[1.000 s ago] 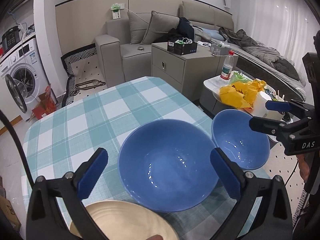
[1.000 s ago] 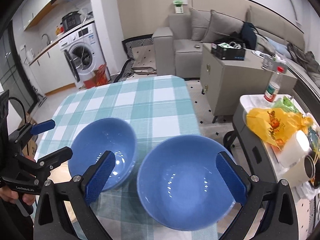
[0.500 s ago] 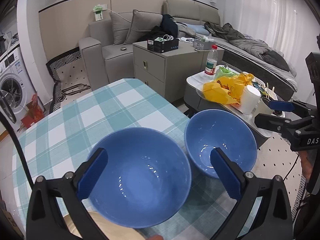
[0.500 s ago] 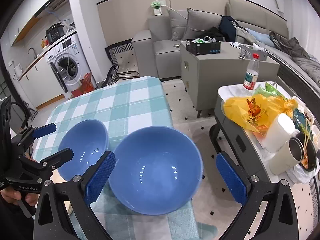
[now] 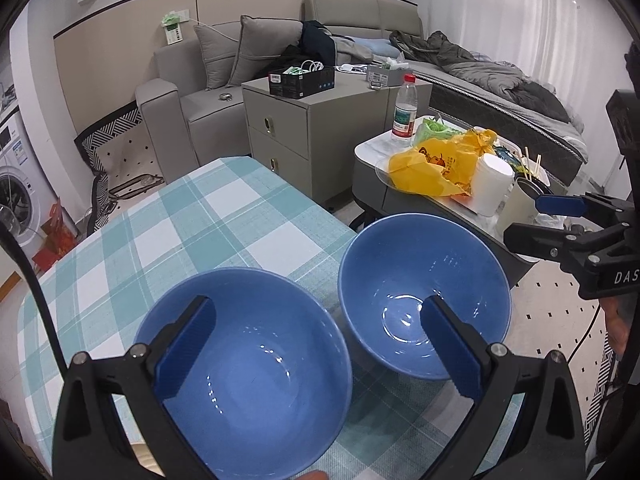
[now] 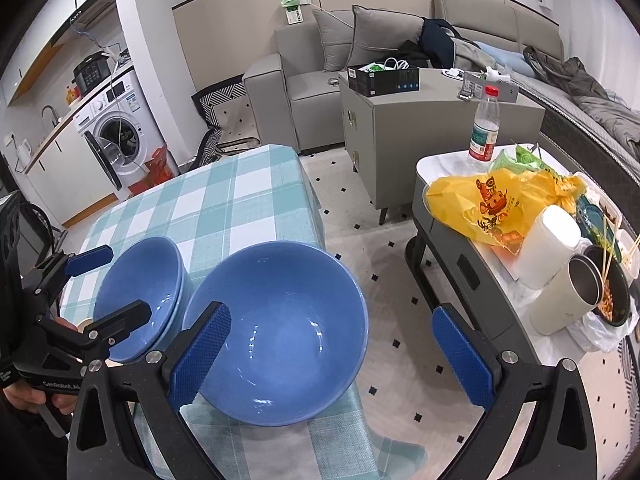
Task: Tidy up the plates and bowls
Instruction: 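Move both grippers to the rim of one light-blue bowl, then close both grippers on the light-blue bowl rim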
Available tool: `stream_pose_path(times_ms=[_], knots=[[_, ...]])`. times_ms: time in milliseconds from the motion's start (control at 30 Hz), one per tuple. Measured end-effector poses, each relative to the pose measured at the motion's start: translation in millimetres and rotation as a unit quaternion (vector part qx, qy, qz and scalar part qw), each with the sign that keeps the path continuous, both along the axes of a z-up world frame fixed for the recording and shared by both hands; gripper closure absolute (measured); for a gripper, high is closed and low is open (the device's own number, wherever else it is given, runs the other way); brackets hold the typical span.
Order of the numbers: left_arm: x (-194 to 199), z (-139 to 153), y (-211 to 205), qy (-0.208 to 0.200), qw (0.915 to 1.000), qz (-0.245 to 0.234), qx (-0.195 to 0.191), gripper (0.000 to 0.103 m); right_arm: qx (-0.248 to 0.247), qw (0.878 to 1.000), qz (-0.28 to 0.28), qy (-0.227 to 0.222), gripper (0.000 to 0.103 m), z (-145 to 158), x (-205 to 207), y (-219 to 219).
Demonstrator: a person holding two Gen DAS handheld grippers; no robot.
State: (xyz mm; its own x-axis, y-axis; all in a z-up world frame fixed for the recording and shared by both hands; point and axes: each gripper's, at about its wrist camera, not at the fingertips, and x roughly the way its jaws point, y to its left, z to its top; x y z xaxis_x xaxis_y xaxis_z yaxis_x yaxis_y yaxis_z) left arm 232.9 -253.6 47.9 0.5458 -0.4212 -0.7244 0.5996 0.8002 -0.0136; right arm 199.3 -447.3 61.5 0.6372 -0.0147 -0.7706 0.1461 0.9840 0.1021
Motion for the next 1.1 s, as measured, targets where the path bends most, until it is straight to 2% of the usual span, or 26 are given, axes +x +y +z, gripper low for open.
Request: stream_pose_path(times_ms=[233,400,500,567,633,933,1100], knots=[[4,-4,-8,0.002,0.9999,-0.016,0.002,0.0,0.003,1.0,-0.001,0.012,0.001,-13,5,-1],[8,-10,-18,0.004,0.9993,-0.037,0.011,0.006,0.006,1.0,-0.006,0.02,0.001,-21,6,-4],[10,-15,-25,0.002,0.9986,-0.049,0.021,0.017,0.008,1.0,-0.011,0.021,0.001,-24,6,-7],[13,-19,-30,0.004,0.9983,-0.052,0.026,0.032,0.012,1.0,-0.014,0.023,0.001,-26,6,-9],[18,-23,-36,0.012,0.9978,-0.056,0.031,0.042,0.014,0.999,-0.015,0.026,0.001,-29,5,-11],[35,-41,-58,0.041,0.9959,-0.065,0.047,0.06,0.018,0.999,-0.003,0.05,0.002,-48,5,-7],[41,-50,-68,0.053,0.9945,-0.069,0.058,0.063,0.025,0.997,0.009,0.067,0.021,-61,8,-2]])
